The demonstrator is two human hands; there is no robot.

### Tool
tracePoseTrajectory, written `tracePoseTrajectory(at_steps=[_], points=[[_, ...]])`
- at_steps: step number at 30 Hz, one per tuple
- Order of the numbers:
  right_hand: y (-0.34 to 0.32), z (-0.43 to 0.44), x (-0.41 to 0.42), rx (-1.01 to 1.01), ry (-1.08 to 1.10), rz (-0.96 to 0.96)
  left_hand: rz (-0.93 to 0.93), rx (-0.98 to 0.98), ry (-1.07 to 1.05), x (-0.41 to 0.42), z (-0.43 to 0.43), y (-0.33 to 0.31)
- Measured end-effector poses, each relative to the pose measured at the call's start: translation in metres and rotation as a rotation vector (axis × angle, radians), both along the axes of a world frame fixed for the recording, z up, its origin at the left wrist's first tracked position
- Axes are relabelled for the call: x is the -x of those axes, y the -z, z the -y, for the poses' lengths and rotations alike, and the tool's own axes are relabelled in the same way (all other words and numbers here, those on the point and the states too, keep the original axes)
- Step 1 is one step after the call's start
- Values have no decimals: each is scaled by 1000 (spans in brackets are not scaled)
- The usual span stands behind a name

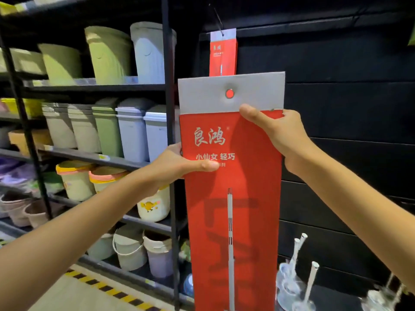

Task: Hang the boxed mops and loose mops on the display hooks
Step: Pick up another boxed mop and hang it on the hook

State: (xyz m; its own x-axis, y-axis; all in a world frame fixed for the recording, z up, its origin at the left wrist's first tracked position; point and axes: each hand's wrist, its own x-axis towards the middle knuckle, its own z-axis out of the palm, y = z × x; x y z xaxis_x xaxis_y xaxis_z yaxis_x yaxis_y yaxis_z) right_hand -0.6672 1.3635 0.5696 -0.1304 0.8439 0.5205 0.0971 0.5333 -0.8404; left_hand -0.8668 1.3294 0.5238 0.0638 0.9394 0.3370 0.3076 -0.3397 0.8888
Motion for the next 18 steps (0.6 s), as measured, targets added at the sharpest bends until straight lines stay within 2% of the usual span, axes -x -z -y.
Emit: tracePoseTrajectory(at_steps=[11,18], points=[[-39,-169,88,-1,191,-59,-63,-89,100,91,-202,-44],[-68,-275,122,0,213,-62,-49,-117,84,121,-308,-67]])
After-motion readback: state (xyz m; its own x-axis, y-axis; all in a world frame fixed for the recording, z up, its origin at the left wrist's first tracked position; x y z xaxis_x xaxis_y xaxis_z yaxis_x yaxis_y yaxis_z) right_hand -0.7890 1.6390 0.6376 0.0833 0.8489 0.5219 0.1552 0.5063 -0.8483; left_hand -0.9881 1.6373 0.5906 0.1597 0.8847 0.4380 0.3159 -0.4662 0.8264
